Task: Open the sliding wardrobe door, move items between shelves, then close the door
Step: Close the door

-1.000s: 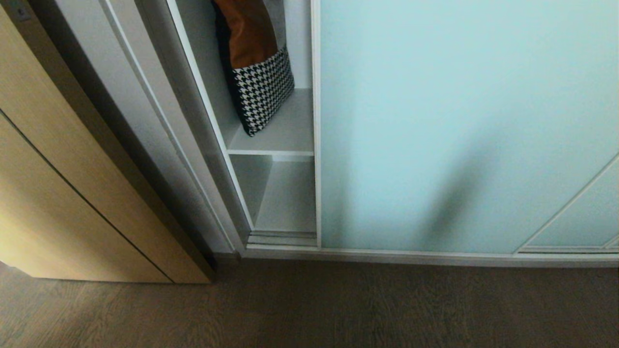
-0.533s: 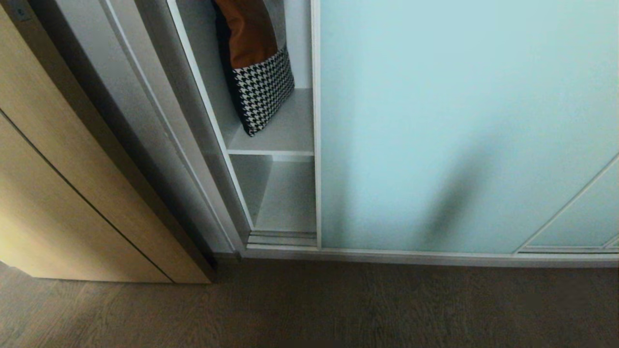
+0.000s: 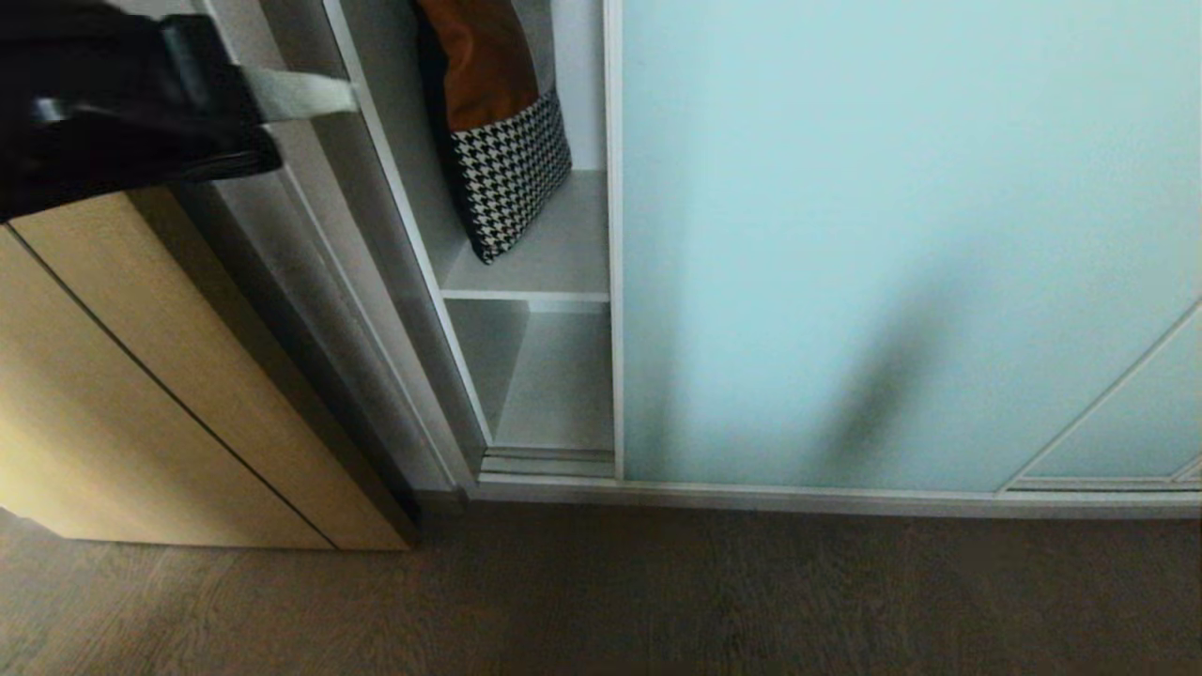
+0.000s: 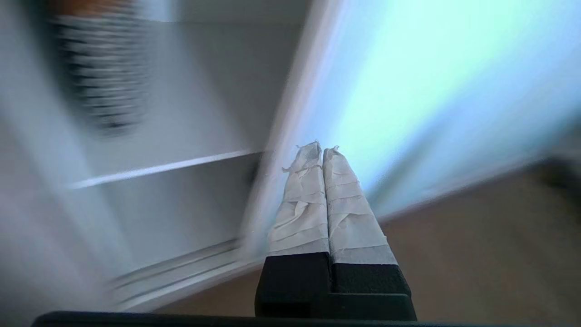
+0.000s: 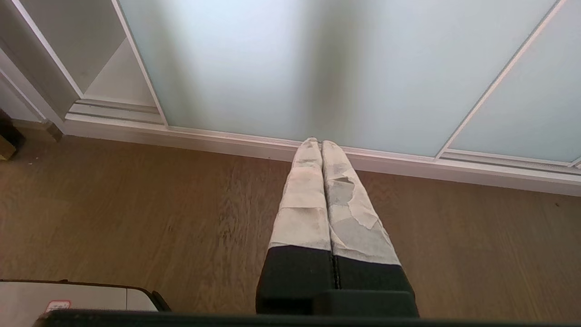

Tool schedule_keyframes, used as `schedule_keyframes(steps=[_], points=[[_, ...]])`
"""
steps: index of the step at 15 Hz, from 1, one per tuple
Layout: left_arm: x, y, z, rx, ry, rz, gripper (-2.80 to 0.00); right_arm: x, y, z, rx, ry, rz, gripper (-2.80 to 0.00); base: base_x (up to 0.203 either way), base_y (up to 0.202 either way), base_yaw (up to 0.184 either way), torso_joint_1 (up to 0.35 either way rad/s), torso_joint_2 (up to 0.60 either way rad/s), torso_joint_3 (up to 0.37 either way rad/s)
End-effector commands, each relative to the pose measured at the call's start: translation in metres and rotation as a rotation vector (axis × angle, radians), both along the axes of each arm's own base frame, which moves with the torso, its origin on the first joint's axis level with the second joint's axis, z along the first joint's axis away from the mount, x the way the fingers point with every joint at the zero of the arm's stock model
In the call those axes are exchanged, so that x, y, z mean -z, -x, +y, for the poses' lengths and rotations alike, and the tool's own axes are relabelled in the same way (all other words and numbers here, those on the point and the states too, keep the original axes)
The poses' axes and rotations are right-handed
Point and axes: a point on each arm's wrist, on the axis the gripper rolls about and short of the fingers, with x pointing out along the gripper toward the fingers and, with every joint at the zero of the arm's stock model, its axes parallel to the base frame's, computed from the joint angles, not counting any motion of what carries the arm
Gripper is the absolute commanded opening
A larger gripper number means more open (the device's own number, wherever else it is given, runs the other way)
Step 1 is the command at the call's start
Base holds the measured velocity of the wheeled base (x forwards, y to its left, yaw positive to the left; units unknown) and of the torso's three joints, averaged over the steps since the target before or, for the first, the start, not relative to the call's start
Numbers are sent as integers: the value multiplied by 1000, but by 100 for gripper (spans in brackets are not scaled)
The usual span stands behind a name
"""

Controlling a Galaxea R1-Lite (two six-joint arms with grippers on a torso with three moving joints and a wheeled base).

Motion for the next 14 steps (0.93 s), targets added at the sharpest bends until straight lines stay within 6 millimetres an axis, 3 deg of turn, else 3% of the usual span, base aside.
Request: schedule_keyframes(steps=[1, 7, 10, 14], points=[[31, -76, -48, 113, 13, 129, -280, 0, 0, 0, 0, 0, 1, -280, 0, 0, 0, 0, 0, 0], [62, -144, -121, 45, 120, 173, -280, 0, 0, 0, 0, 0, 1, -280, 0, 0, 0, 0, 0, 0], [78, -154, -160, -20, 162, 197, -280, 0, 0, 0, 0, 0, 1, -280, 0, 0, 0, 0, 0, 0], [94, -161, -186, -91, 171, 208, -280, 0, 0, 0, 0, 0, 1, -280, 0, 0, 0, 0, 0, 0]])
